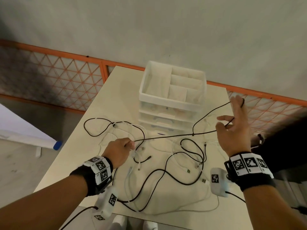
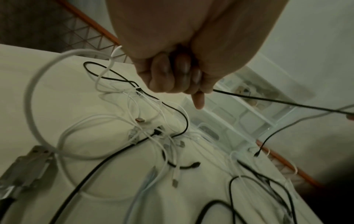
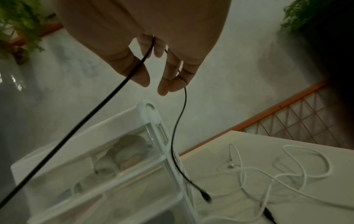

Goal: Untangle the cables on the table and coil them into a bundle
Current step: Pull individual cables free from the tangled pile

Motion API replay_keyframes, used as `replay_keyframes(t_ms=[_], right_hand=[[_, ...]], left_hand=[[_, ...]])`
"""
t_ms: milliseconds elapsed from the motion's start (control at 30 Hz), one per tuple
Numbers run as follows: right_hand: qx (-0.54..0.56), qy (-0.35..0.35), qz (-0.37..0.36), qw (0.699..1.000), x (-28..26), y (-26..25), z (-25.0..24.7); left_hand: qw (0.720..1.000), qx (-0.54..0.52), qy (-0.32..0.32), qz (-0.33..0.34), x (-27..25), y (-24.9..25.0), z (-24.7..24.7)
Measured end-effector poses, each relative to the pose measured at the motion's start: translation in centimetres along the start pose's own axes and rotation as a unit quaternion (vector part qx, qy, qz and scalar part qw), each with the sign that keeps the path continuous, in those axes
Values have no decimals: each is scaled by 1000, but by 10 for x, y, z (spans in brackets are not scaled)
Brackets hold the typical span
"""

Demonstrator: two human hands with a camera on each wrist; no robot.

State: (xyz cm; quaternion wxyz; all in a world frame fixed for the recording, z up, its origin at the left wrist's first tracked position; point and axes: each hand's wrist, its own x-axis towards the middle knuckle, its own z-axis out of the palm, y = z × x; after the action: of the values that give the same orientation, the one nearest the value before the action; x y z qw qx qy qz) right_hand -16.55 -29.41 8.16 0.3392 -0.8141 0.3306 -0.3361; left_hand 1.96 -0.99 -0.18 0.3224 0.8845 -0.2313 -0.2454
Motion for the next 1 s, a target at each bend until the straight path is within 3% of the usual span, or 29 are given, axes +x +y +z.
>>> replay_keyframes(t_ms=[67, 100, 167, 200, 367, 467, 567, 600, 667, 733, 800, 867, 933, 1000], right_hand=[[-51, -60, 1, 997, -4, 6, 5], [-96, -129, 26, 987, -9, 12, 9], [-189, -300, 104, 929, -26, 27, 19], [-208, -342, 139, 906, -35, 32, 23], [-250, -251, 192, 915, -60, 39, 39], [-249, -200, 144, 937, -70, 27, 46], [-200, -111, 69, 971, -84, 1, 52], [-176, -110, 39, 977, -90, -8, 55], [-120, -223, 12, 967, -101, -29, 64], [-101, -388, 29, 916, -116, -46, 78], [-125, -453, 22, 882, -127, -41, 92], [-152, -429, 28, 890, -122, -25, 95], [-169, -360, 72, 915, -102, -15, 81], [-158, -276, 98, 943, -78, -17, 56]], left_hand=[[999, 27, -18, -30, -3, -4, 6], [997, 57, -37, -46, -5, -9, 9], [984, 135, -84, -79, -10, -17, 16], [976, 163, -109, -97, -12, -22, 19], [941, 205, -218, -159, -15, -38, 33], [947, 164, -225, -158, -18, -26, 28], [963, 19, -197, -185, -15, -1, 15], [963, -38, -191, -185, -13, 9, 11], [958, -147, -188, -157, -13, 33, 1], [954, -220, -174, -106, -16, 61, -9], [954, -259, -139, -56, -16, 85, -22], [965, -249, -73, -25, -13, 99, -39], [980, -197, -7, -12, -6, 94, -55], [993, -119, 11, -13, 0, 76, -64]])
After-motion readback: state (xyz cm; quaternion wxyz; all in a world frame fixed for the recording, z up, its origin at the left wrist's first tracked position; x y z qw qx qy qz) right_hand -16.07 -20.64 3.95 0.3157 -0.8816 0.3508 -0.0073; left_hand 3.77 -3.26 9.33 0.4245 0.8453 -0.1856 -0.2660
